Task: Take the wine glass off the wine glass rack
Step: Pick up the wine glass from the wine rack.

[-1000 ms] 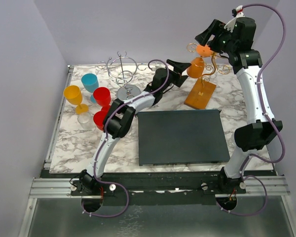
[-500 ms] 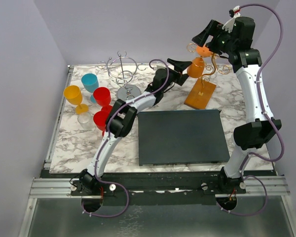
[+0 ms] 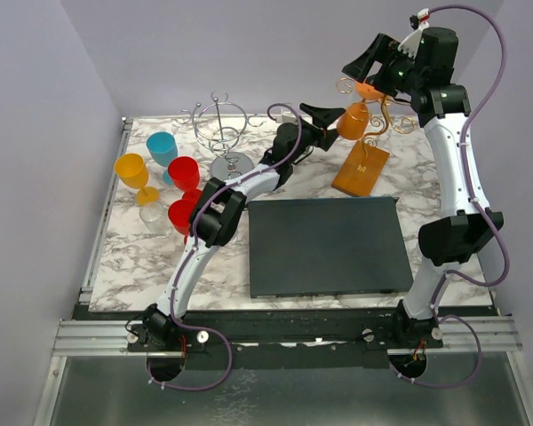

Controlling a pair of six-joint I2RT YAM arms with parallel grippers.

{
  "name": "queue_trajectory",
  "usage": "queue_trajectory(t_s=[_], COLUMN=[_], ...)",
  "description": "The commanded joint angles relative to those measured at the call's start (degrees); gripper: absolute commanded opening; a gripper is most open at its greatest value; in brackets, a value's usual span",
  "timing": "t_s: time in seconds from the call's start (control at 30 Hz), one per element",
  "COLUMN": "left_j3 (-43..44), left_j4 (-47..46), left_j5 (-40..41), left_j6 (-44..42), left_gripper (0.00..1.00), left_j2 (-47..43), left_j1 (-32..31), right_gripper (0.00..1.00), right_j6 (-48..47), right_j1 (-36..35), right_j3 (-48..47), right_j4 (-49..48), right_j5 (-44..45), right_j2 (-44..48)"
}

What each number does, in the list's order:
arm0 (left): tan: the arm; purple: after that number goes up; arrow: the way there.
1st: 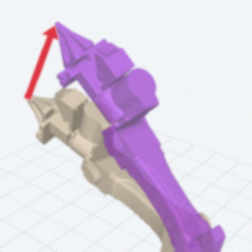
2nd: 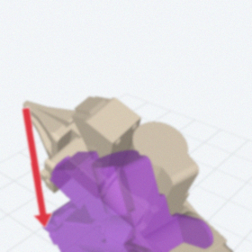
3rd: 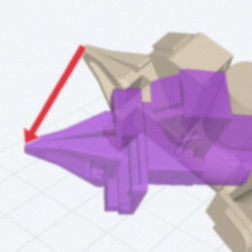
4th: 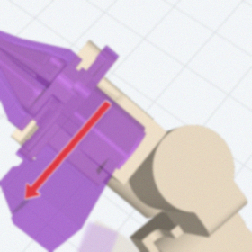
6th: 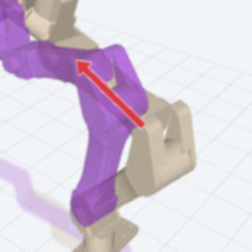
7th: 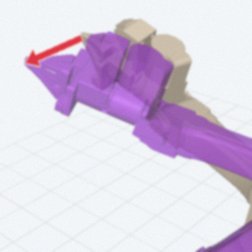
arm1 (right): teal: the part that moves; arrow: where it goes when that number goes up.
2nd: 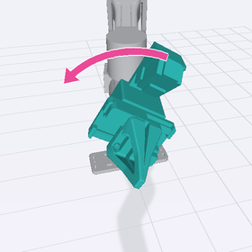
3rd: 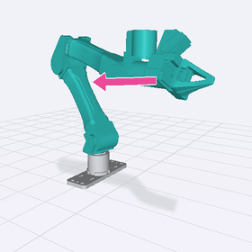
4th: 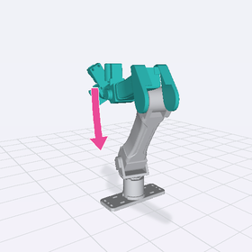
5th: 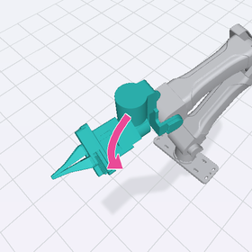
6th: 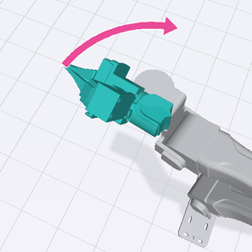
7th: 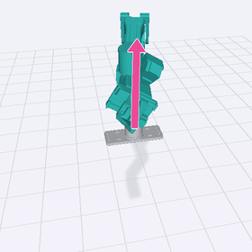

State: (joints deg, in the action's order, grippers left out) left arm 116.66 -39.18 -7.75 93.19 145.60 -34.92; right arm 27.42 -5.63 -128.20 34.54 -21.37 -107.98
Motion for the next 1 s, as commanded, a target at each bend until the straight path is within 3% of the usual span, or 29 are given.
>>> queue_trajectory(t_s=[0.0, 0.33, 0.7, 0.97], left_j3=[-0.56, -0.04, 0.30, 0.58], left_j4=[-4.15, -4.59, -4.67, -4.68], left_j5=[-1.48, -2.56, -3.32, -4.41], left_j6=[-0.07, 0.56, 1.48, 1.59], left_gripper=[0.90, 0.86, 0.84, 0.84], left_j2=[-1.60, -1.51, -0.96, -1.29], left_j1=[0.40, 0.81, 0.90, 1.00], right_gripper=[0.91, 0.89, 0.62, 0.60], right_j6=[1.06, 1.36, 6.68, 11.50], right_j1=[0.18, 0.18, 0.47, 3.72], right_j3=[-1.08, 1.25, 10.69, 17.05], right_j4=[2.15, 5.08, 4.51, -0.09], right_j5=[-0.40, 10.01, 15.95, 12.36], right_j2=[-0.07, 5.19, 10.91, 12.80])
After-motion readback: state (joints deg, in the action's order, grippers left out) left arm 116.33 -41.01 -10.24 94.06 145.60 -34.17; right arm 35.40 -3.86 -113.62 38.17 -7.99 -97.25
